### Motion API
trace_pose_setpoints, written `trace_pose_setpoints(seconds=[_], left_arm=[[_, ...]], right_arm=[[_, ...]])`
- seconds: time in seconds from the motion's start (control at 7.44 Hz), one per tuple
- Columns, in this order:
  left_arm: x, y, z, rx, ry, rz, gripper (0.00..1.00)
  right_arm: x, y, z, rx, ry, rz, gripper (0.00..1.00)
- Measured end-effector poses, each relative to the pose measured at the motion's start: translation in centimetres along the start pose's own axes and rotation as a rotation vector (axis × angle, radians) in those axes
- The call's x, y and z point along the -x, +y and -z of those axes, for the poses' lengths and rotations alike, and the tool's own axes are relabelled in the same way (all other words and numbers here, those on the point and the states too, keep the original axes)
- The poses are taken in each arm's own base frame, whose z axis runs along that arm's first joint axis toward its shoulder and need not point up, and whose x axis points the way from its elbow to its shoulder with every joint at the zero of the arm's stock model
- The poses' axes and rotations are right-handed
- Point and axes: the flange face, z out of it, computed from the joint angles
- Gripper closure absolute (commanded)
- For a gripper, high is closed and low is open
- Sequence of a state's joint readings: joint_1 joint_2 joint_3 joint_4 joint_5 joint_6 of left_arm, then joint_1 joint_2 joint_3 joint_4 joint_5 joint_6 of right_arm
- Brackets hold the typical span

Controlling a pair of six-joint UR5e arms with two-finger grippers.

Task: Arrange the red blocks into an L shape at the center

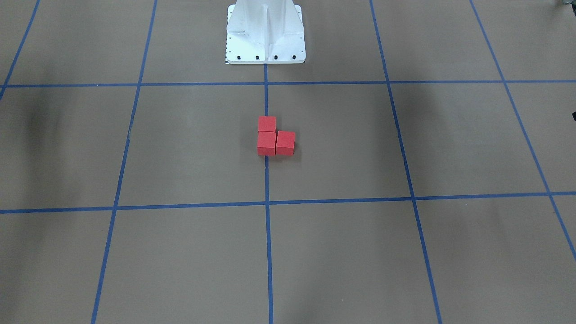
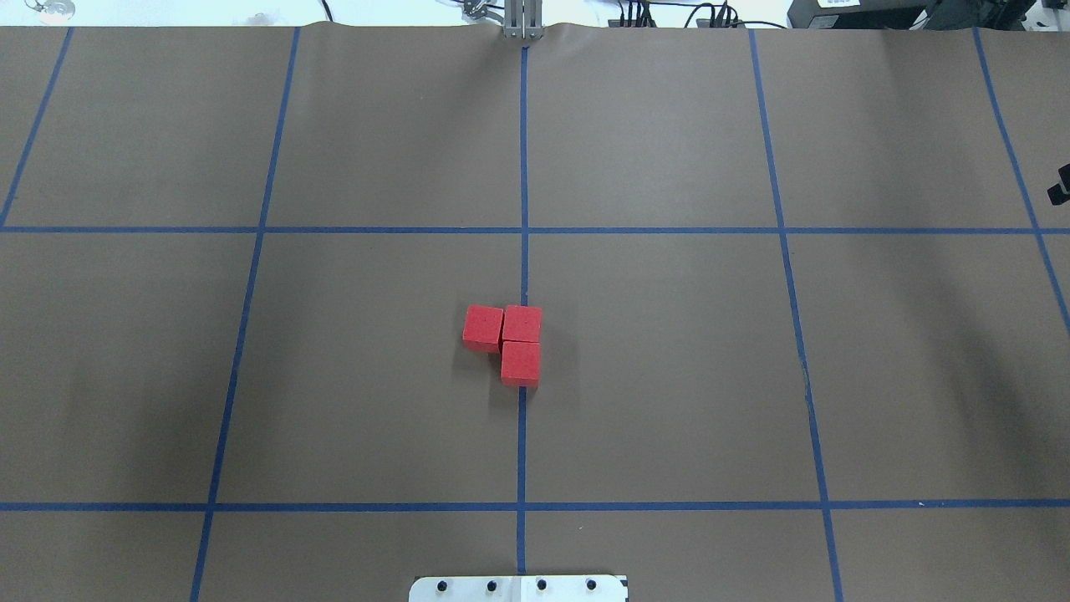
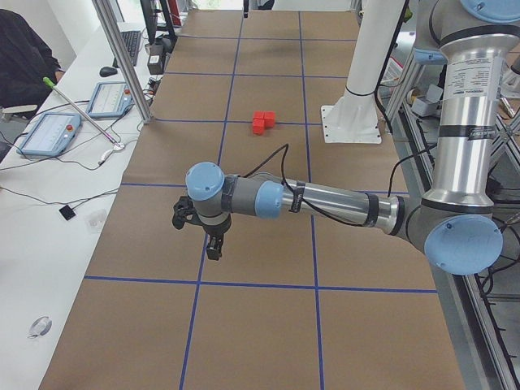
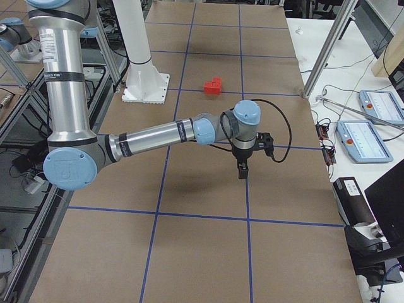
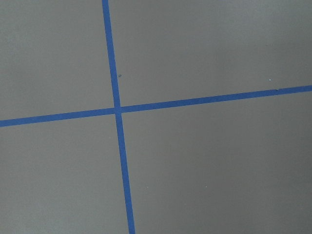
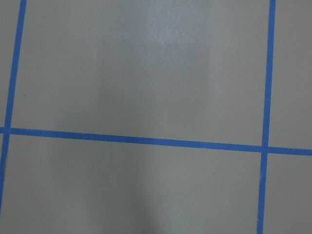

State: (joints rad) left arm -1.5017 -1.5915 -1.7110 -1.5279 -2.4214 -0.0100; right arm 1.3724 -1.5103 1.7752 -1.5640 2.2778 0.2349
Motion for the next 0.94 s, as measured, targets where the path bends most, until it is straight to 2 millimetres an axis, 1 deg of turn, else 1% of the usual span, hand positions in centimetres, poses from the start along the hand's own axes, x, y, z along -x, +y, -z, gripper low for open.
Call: trace_pose_setpoints(seconds=[0.4,0.94], left_arm=[[0.14,-0.08,0.1,-0.009,-0.028,-0.011,0.0],[0.5,0.24,-0.11,-0.006,-0.036,-0.008,0.0]], right_arm=[[-0.32,0.33,0.02,-0.003,0.001,0.004,0.0],[-0.41,0.29,-0.08,-0.003,0.003,0.002,0.0]])
